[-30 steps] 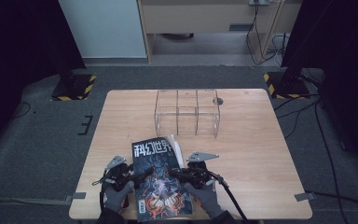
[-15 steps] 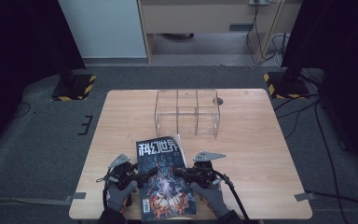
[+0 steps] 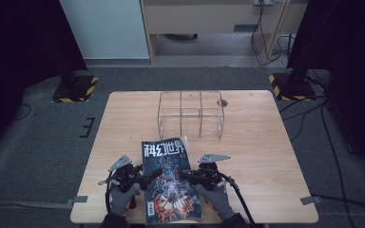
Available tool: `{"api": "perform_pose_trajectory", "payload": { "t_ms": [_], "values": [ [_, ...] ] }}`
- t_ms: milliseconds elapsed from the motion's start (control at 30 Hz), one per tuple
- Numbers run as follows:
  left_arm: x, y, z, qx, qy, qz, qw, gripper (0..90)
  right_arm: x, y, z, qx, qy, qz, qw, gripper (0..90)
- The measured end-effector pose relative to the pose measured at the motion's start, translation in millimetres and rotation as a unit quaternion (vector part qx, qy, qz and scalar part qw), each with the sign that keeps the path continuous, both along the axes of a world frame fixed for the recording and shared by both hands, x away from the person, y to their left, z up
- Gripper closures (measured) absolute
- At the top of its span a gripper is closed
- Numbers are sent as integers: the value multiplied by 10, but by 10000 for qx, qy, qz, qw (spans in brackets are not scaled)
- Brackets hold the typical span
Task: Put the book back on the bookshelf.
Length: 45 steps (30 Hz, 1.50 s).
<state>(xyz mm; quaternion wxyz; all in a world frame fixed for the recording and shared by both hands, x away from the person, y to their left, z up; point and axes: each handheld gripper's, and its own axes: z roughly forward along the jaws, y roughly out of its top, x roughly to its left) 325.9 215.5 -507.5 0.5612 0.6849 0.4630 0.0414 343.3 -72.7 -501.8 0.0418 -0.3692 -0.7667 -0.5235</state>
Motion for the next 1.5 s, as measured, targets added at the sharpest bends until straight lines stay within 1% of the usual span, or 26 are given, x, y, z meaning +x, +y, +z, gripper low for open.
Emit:
{"api": "perform_pose_trajectory", "payload": {
  "t_ms": [33, 67, 133, 200, 267, 300, 367, 500, 533, 600, 633, 667, 767, 833, 933, 967, 1033, 1100, 1200, 1233, 1333, 1400, 1433, 1467, 1500],
  "values": [
    [-1, -27, -1, 64, -2, -24, 10000, 310, -2, -1, 3, 17, -28, 17, 10000, 827],
    [-8, -57, 3, 166, -25, 7, 9999, 314, -7, 1, 9, 56, -39, 63, 10000, 827],
    [-17, -81, 20, 307, -61, 78, 9995, 328, -13, 7, 18, 17, -88, 66, 9999, 827],
    [-30, -94, 40, 444, -31, 222, 9988, 390, -9, -3, 14, 37, -59, 68, 10000, 826],
    [-35, -112, 46, 617, -9, 243, 9978, 413, -7, -4, 12, 46, -46, 91, 9999, 825],
    [-36, -124, 45, 656, -13, 240, 9976, 420, -7, -2, 11, 49, -37, 91, 9999, 825],
    [-36, -131, 46, 683, 7, 250, 9974, 426, -7, -1, 10, 47, -52, 106, 9999, 824],
    [-32, -125, 46, 649, 60, 260, 9975, 462, -2, 1, 8, 41, -54, 118, 9999, 823],
    [-31, -123, 44, 674, 78, 278, 9973, 470, 0, 6, 6, 31, -48, 113, 9999, 822],
    [-30, -116, 43, 715, 122, 324, 9968, 505, 6, 12, 4, 10, -51, 122, 9999, 821],
    [-35, -112, 49, 771, 152, 399, 9961, 538, 7, 12, 3, 10, -50, 132, 9999, 820],
    [-39, -113, 55, 765, 168, 424, 9960, 564, 7, 13, 3, 8, -46, 137, 9999, 817],
    [-66, -122, 95, 826, 123, 497, 9953, 603, 10, 16, 5, -16, -38, 147, 9999, 806],
    [-89, -131, 137, 852, 84, 551, 9948, 644, 18, 17, 6, -33, -25, 138, 9999, 787],
    [-121, -156, 194, 951, -33, 572, 9938, 696, 33, 25, 9, -161, -20, 63, 9998, 756],
    [-131, -163, 215, 960, -42, 588, 9936, 711, 39, 25, 4, -221, -17, 43, 9997, 745],
    [-147, -171, 251, 953, -95, 591, 9936, 733, 58, 19, -12, -216, 41, 18, 9998, 722],
    [-158, -173, 282, 895, -114, 588, 9942, 749, 68, 19, -17, -237, 59, -23, 9997, 692],
    [-179, -193, 333, 929, -191, 593, 9937, 761, 80, 14, -22, -238, 106, -57, 9996, 658],
    [-183, -198, 347, 896, -205, 602, 9939, 765, 90, 14, -26, -241, 136, -87, 9996, 636],
    [-202, -213, 413, 884, -290, 622, 9937, 774, 113, 2, -33, -165, 218, -166, 9995, 605],
    [-221, -216, 466, 811, -343, 616, 9942, 786, 115, -11, -20, -132, 201, -203, 9995, 562],
    [-234, -217, 504, 783, -417, 647, 9940, 791, 121, -17, -17, -120, 183, -205, 9995, 544],
    [-245, -217, 535, 750, -445, 640, 9941, 799, 124, -30, -6, -74, 199, -238, 9995, 519],
    [-253, -218, 559, 710, -461, 631, 9944, 805, 131, -45, 3, -63, 155, -249, 9995, 504]
  ]
}}
